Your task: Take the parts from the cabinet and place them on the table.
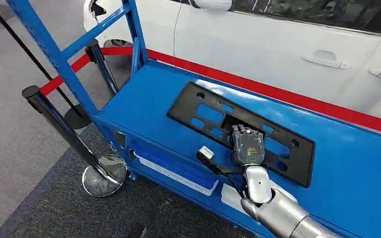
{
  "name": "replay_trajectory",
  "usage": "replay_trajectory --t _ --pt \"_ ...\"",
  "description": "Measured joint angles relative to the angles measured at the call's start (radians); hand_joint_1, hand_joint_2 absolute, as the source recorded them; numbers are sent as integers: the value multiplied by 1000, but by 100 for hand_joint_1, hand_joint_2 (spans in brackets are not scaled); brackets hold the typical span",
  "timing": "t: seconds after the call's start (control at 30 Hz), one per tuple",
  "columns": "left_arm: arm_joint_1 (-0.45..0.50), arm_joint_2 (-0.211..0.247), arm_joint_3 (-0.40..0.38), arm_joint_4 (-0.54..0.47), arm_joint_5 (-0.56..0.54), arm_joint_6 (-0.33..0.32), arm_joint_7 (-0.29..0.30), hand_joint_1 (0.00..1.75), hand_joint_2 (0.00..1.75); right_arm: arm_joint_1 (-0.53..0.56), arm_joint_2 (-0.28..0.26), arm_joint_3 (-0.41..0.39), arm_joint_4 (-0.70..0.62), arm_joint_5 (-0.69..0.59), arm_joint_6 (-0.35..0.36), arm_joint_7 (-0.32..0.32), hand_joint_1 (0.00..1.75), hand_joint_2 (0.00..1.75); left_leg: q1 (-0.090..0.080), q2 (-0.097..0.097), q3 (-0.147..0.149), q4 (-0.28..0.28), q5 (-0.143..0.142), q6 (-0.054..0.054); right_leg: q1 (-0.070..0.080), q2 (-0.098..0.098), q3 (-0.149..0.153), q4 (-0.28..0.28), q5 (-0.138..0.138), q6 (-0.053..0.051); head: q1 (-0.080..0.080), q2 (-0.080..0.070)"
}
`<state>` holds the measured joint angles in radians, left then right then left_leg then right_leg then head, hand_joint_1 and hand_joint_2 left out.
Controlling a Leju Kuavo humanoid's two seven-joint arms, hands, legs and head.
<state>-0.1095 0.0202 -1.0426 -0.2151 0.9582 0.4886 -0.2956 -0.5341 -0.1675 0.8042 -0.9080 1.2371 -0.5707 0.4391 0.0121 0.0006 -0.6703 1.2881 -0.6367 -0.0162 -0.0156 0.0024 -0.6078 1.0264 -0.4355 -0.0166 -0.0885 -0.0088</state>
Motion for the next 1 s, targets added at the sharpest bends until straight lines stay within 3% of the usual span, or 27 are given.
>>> replay_trajectory --t 0.03,0.07,0.1,0.17,0.2,0.23,0.33,0.37,0.4,0.43,0.5,0.53,0.57,0.6,0.67,0.7,0.73,0.83,0.87,0.9,0.93,1.0 --pt "0 0 0 0 5 7 -5 0 175 6 -1 -11 -60 7 -1 0 175 175 0 0 -24 44 -5 -2 -1 2 0 0 0 0 0 0" --pt "0 0 0 0 7 10 -7 0 175 11 -2 -21 -108 10 1 0 175 175 1 0 -26 40 11 -3 -1 3 2 1 -1 0 0 0" --pt "0 0 0 0 8 13 -8 0 175 17 -5 -31 -155 14 0 0 175 175 2 0 -8 -9 52 -2 -3 4 3 2 -2 2 0 0" --pt "0 0 0 0 23 9 1 0 175 34 -13 -52 -262 11 -28 -7 175 175 2 0 70 -190 153 2 -5 2 6 5 -6 8 0 0" --pt "0 0 0 0 28 4 13 0 175 41 -15 -65 -313 -7 -59 -18 175 175 2 1 93 -256 162 4 -3 1 4 5 -7 11 1 0" --pt "1 0 0 0 29 2 24 0 175 47 -16 -74 -359 -25 -89 -29 175 175 -6 -1 104 -271 157 9 2 1 -1 10 -8 17 0 0" --pt "4 1 0 2 29 2 50 0 175 85 -16 -82 -523 -53 -127 -60 175 175 -9 -3 99 -268 161 23 0 1 0 2 -3 33 3 0" --pt "3 1 0 2 29 2 56 0 175 101 -16 -85 -559 -50 -127 -63 175 175 1 -3 107 -280 168 34 1 0 -1 6 -11 40 2 0" --pt "4 1 0 2 31 -1 61 0 175 116 -16 -89 -605 -43 -127 -69 175 175 -1 -2 111 -285 172 40 -2 1 -11 31 -30 41 5 0" --pt "3 1 0 2 32 -7 68 0 175 125 -16 -93 -639 -37 -128 -76 175 175 -2 0 111 -284 173 46 -1 0 -35 88 -68 40 10 0" --pt "3 2 0 4 32 -32 90 0 175 158 -16 -100 -725 -4 -128 -105 175 175 -5 1 109 -281 175 52 -1 1 -105 250 -151 41 13 0" --pt "3 2 0 5 32 -44 96 0 175 180 -16 -104 -763 13 -128 -121 175 175 -6 1 106 -280 175 53 -1 1 -132 312 -170 41 13 0" --pt "4 2 0 5 26 -53 100 0 175 199 -16 -106 -795 32 -128 -130 175 175 -6 -1 105 -278 175 53 -1 1 -137 323 -163 42 14 0" --pt "3 2 0 5 21 -58 106 0 175 216 -16 -108 -829 50 -128 -134 175 175 -6 -2 104 -275 173 53 -2 1 -118 285 -133 41 13 0" --pt "1 1 0 5 12 -61 117 0 175 242 -17 -108 -894 69 -127 -141 175 175 -6 -3 102 -265 168 50 -5 0 -32 120 -52 40 13 0" --pt "0 1 0 5 11 -62 120 0 175 249 -17 -108 -919 75 -127 -145 175 175 -6 -3 97 -255 163 44 -7 -1 3 42 -38 39 14 0" --pt "-2 1 0 5 11 -63 123 0 175 254 -17 -108 -936 78 -128 -146 175 175 -17 -3 87 -242 158 37 -2 1 7 37 -41 37 13 0" --pt "-2 1 0 5 4 -64 122 0 175 285 -17 -108 -998 66 -130 -158 175 175 -12 -3 83 -247 168 23 3 4 -4 43 -31 22 12 0" --pt "-2 1 0 5 2 -64 118 0 175 296 -16 -108 -1012 56 -130 -179 175 175 -12 -4 80 -244 168 21 -4 2 -7 38 -24 12 12 0" --pt "-1 1 0 5 -1 -64 115 0 175 303 -13 -108 -1029 38 -130 -205 175 175 -10 -4 76 -233 152 17 -6 -1 -10 35 -19 6 13 0" --pt "-2 -1 -2 5 -9 -64 108 0 175 317 -5 -109 -1048 10 -130 -238 175 175 -10 -3 60 -197 108 11 -6 -2 -17 34 -13 1 5 0" --pt "-2 -2 -3 5 -21 -66 99 0 175 345 15 -115 -1073 -52 -130 -298 175 175 -8 -4 16 -55 6 2 -3 -5 -36 35 1 -6 2 0"
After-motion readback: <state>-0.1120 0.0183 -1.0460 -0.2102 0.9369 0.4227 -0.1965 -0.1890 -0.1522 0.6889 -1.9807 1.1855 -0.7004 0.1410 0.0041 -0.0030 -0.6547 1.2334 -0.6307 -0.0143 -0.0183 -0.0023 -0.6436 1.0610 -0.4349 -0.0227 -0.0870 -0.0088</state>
